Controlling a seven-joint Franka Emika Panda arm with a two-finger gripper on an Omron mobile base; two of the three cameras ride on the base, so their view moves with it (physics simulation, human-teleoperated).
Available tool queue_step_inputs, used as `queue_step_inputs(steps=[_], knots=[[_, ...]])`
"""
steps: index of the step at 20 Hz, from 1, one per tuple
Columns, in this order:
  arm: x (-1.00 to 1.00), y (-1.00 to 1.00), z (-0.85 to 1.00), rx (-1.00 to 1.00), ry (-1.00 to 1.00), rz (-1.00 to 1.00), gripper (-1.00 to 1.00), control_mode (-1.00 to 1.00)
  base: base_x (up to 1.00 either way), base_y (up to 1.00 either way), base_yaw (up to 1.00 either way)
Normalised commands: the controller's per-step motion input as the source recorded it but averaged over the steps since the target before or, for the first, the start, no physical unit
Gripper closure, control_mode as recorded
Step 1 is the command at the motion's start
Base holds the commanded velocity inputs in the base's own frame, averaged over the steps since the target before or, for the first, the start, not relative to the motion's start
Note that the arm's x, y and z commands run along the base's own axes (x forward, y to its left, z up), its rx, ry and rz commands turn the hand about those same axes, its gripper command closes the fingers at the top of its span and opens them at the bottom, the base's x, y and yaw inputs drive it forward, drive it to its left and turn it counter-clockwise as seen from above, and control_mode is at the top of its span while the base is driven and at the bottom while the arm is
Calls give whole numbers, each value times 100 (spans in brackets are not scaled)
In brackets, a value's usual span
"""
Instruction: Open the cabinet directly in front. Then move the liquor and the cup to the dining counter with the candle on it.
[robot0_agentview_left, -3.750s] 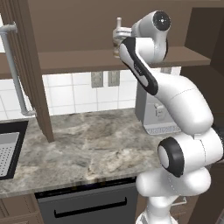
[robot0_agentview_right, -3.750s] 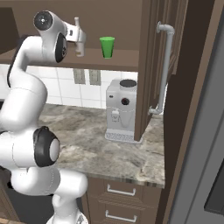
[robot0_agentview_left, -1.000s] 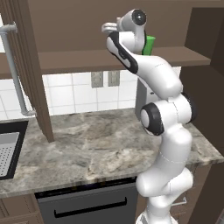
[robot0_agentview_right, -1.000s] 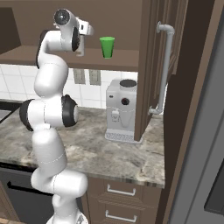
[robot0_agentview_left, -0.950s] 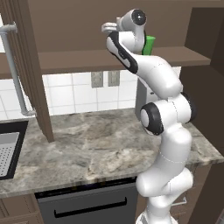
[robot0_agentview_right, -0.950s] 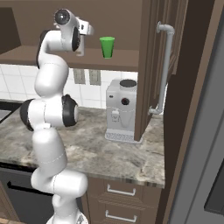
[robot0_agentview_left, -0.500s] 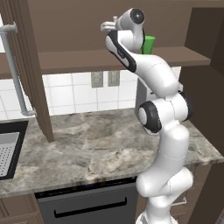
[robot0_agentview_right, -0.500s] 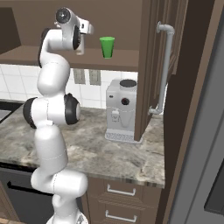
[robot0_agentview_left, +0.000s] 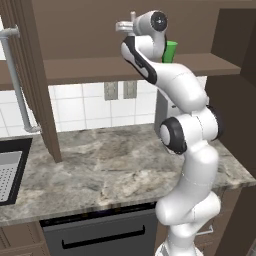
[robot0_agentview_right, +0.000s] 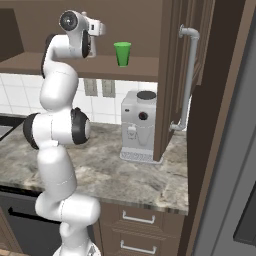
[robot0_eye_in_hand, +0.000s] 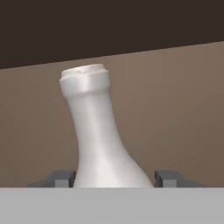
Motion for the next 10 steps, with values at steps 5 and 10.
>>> queue_step_inputs(steps=[5, 10], knots=[[-8, 0, 0, 0, 0, 0, 100, -100, 0, 0, 0], [-74, -11, 0, 0, 0, 0, 100, -100, 0, 0, 0]])
